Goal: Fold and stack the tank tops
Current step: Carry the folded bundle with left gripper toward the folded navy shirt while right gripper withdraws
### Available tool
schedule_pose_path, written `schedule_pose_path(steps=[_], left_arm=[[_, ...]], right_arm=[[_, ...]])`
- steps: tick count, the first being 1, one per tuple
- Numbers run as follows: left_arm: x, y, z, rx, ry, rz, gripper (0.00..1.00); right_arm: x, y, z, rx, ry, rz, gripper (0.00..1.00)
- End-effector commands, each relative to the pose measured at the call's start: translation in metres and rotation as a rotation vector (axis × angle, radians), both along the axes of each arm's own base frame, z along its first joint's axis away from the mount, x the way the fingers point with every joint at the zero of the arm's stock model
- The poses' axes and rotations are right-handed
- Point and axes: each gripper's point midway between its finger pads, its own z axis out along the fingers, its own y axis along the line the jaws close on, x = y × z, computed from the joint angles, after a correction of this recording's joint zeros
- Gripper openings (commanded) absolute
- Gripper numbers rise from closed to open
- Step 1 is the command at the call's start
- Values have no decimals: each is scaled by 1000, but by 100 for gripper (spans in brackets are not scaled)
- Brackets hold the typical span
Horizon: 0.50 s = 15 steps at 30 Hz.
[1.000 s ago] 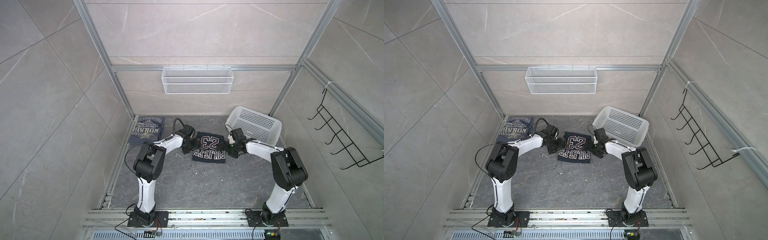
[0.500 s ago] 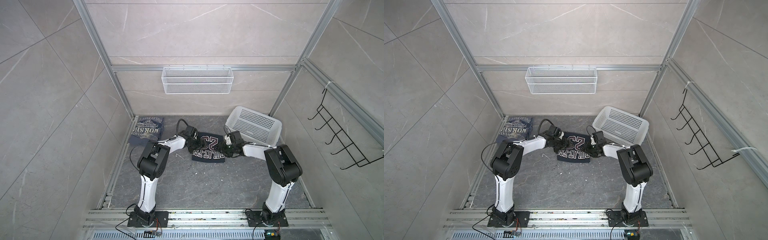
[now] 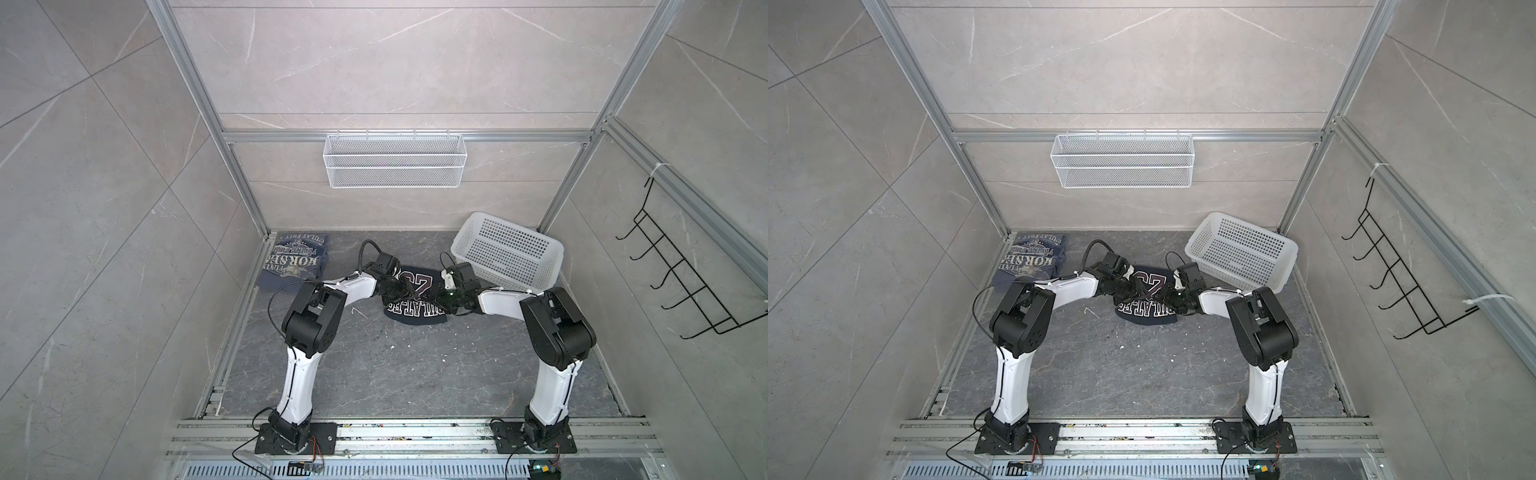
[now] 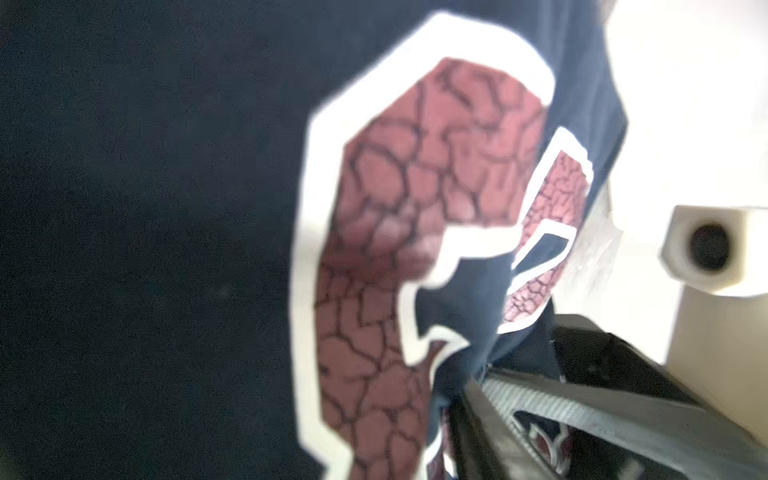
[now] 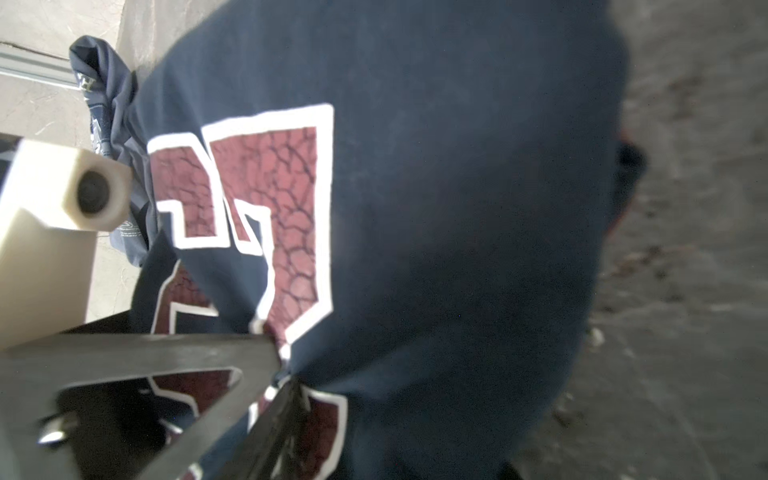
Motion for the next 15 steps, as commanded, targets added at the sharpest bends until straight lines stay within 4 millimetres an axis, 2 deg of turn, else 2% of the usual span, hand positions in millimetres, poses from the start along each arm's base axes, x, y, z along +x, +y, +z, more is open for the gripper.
schedule_pose_path(steps=[1,4,7,10,15], left_arm=[[-15,1,-7,81,32,-60,28],[-11,19,5,176,-12,-84,17],[-5,49,18,281,-34,-96,11],[3,85,40,405,-80,-101,8],[24,137,80,578,-173,-114,6]], right_arm=[[-34,-6,-35,-93,147,24,67],[-33,-22,-15,-160,101,12,81],[-35,-46,7,-203,58,-20,88],[-42,-67,28,-229,7,-46,90],[-64,-78,47,-249,-32,-34,90]])
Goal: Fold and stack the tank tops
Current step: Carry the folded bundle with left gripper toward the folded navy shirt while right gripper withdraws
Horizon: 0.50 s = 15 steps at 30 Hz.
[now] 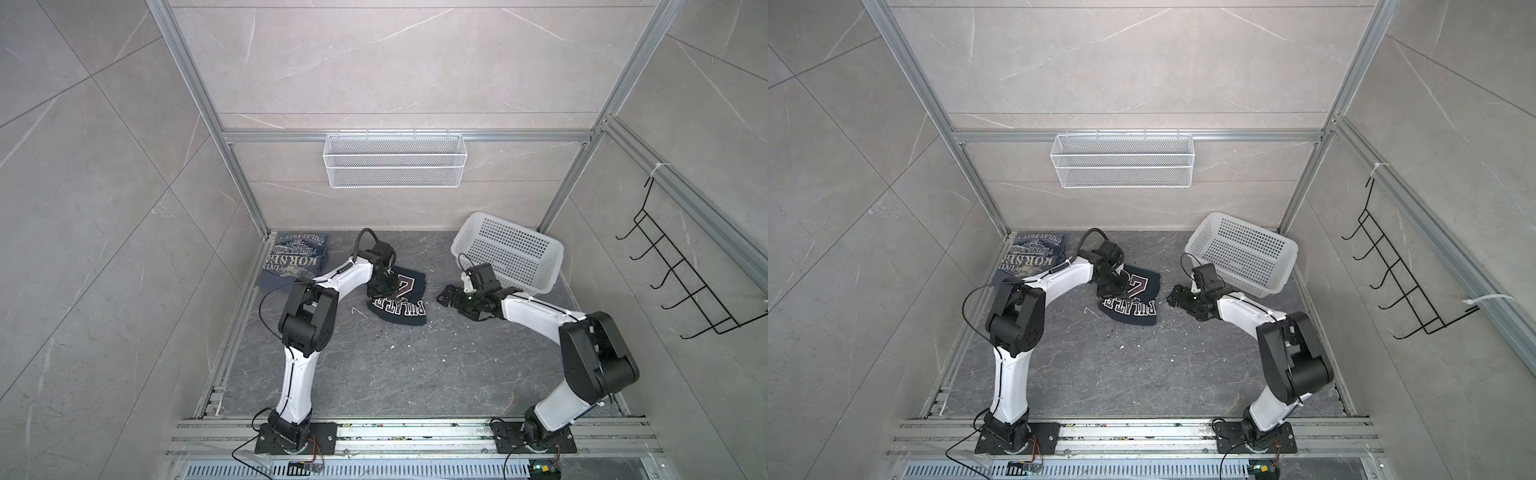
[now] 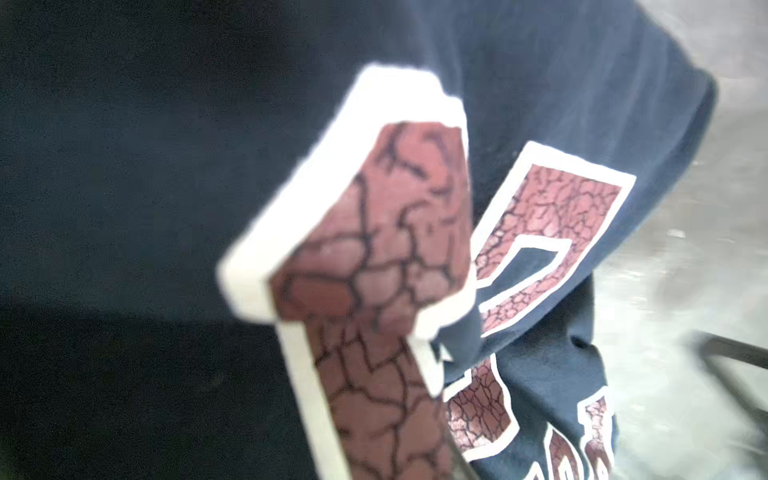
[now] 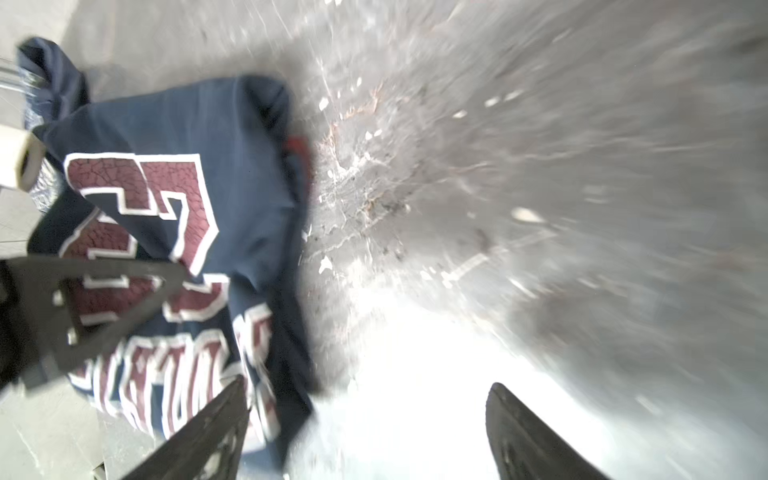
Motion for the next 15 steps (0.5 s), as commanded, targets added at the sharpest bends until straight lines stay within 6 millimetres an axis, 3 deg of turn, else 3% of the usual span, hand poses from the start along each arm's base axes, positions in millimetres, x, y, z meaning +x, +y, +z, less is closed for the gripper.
schedule_pose_path(steps=[1,10,15], left_arm=[[14,56,62,187,-117,-60,6],[64,153,105,448,-196,-160,4],[90,176,133,450,-303,-218,3]], right_arm=[[-25,-12,-1,-63,18,24,90],[-64,-23,7,-55,20,40,91],[-78,-28,-2,-72,47,47,91]])
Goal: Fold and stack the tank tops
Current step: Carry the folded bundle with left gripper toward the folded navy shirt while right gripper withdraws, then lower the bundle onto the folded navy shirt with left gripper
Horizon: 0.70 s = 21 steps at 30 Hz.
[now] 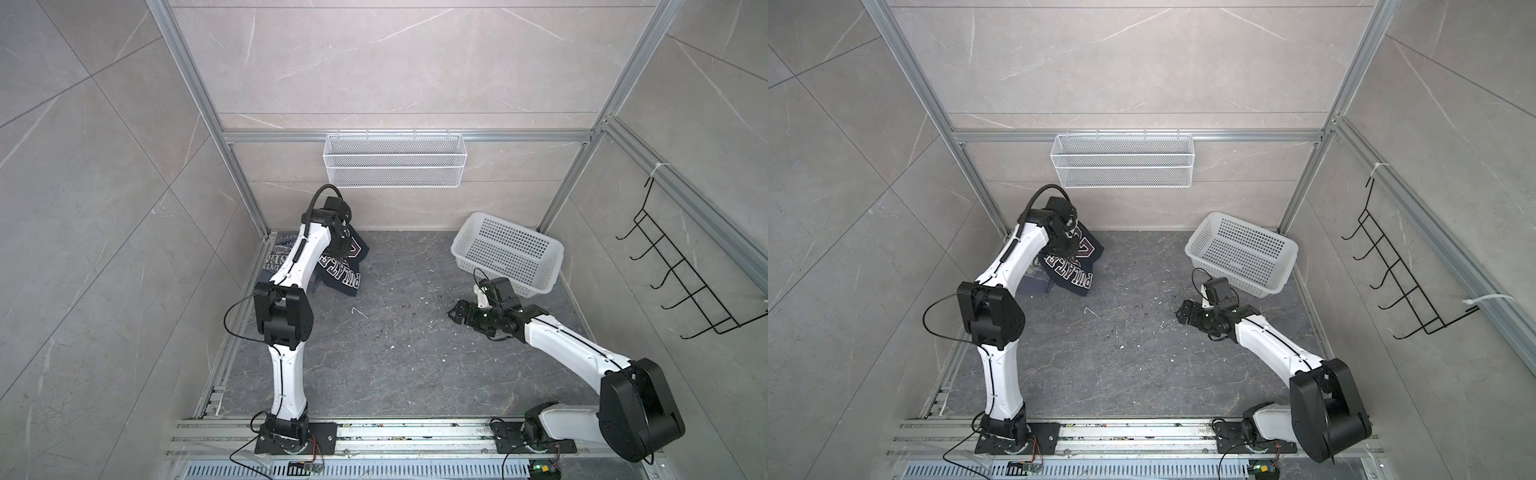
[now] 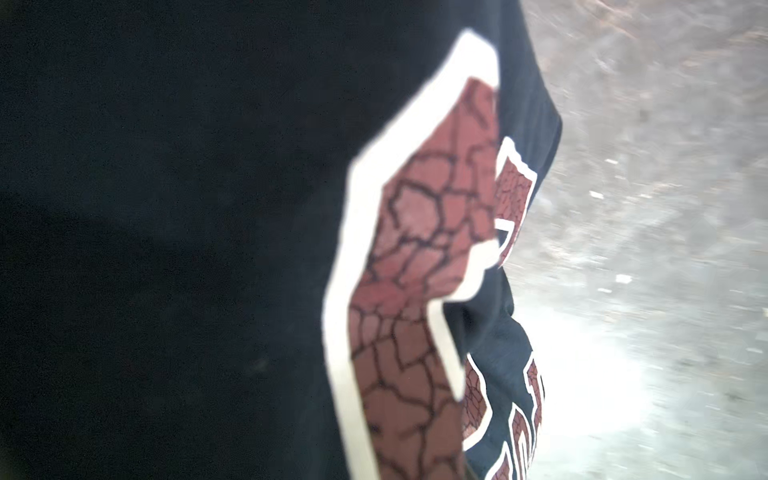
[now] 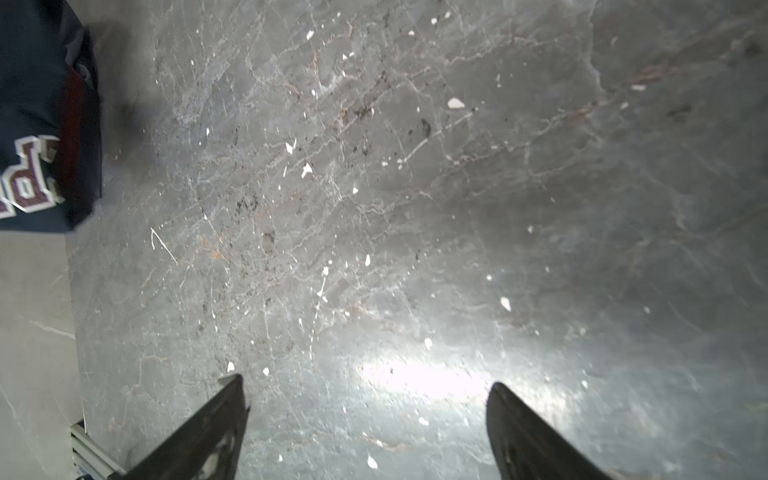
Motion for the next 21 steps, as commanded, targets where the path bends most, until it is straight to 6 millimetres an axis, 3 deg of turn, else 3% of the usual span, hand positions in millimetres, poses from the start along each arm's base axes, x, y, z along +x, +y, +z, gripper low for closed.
schedule_pose_path(steps=[1,9,18,21], left_arm=[[8,18,16,55,-27,-109,3],[30,50,23,1,-90,-148,3],[45,131,-16,-135,-56,4,6],[46,150,-29,-211,-39,53,16]], right_arm=[[-17,-6,-14,-36,46,18,91],[-30,-11,-31,-53,100,18,91],[-45,-22,-41,-101,139,11,91],[-47,-23,-44,-109,150,11,91]])
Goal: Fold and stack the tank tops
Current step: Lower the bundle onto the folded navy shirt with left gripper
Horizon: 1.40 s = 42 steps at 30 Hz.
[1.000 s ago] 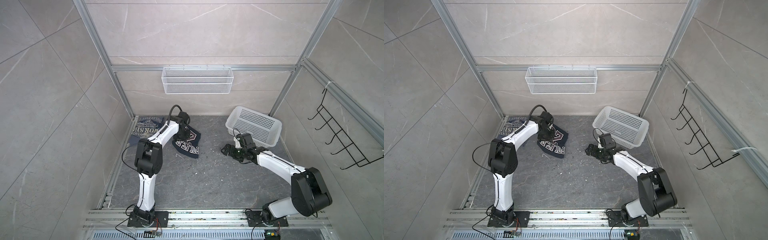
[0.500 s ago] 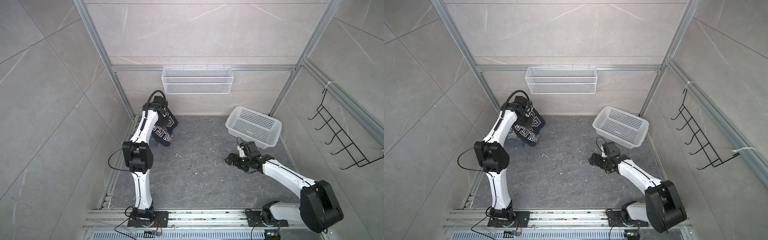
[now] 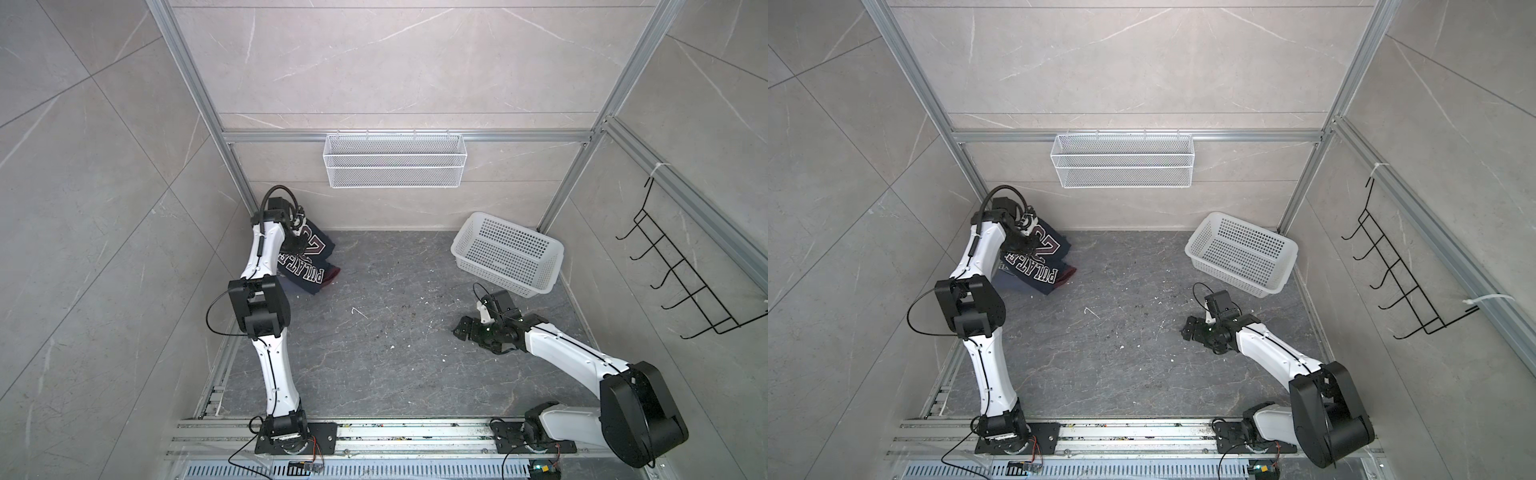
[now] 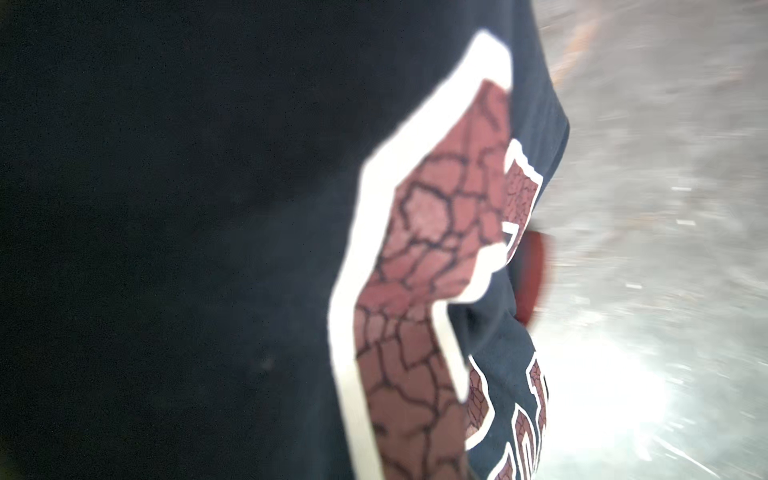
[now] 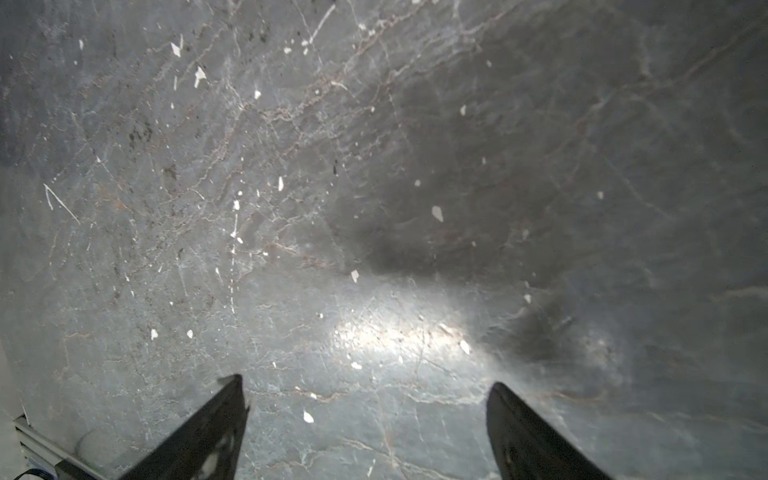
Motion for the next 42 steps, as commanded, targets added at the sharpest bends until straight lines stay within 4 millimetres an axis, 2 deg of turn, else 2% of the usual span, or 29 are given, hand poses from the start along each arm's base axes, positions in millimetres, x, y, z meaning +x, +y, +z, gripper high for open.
schedule_pose_path(steps=[1,3,4,5,7,9,13,15,16,18,21,23,27,28,30,33,37,38,42], left_arm=[[13,14,9,-106,-63,33,27],[15,24,1,-133,-53,76,37],[17,28,-16,-147,-26,98,46],[18,33,-22,-139,-15,124,55],[20,44,-29,-97,-3,173,66],[21,55,-27,-48,-4,224,100],[15,84,5,179,-36,344,100],[10,94,30,301,-68,395,100],[6,97,52,356,-105,429,100],[0,98,79,429,-156,476,100],[-6,86,107,509,-213,495,100],[3,54,112,494,-240,400,100],[19,-22,94,379,-232,167,99],[20,-37,87,362,-220,128,99],[21,-55,74,358,-194,91,99],[25,-64,50,344,-155,95,96],[33,-64,23,370,-125,115,93],[37,-63,5,380,-102,118,92],[46,-63,-23,398,-90,129,90]], right_arm=[[-9,-6,-4,-36,17,12,91],[-10,-6,-5,-33,21,9,91],[-10,-5,-5,-31,23,9,91],[-10,-5,-5,-29,25,10,91],[-10,-5,-6,-24,28,9,91],[-11,-4,-6,-22,30,9,91],[-13,-3,-9,-12,36,7,91],[-13,-3,-10,-9,39,4,91],[-13,-2,-11,-4,40,4,91],[-13,-1,-11,3,41,4,91],[-13,0,-11,9,41,5,91],[-12,1,-10,12,36,5,92],[-12,1,-10,13,37,8,92],[-13,1,-11,13,41,9,91],[-13,2,-12,18,41,7,92],[-15,1,-14,23,44,4,91],[-19,1,-16,22,51,5,92],[-20,0,-17,22,53,5,92],[-22,1,-20,32,62,3,92]])
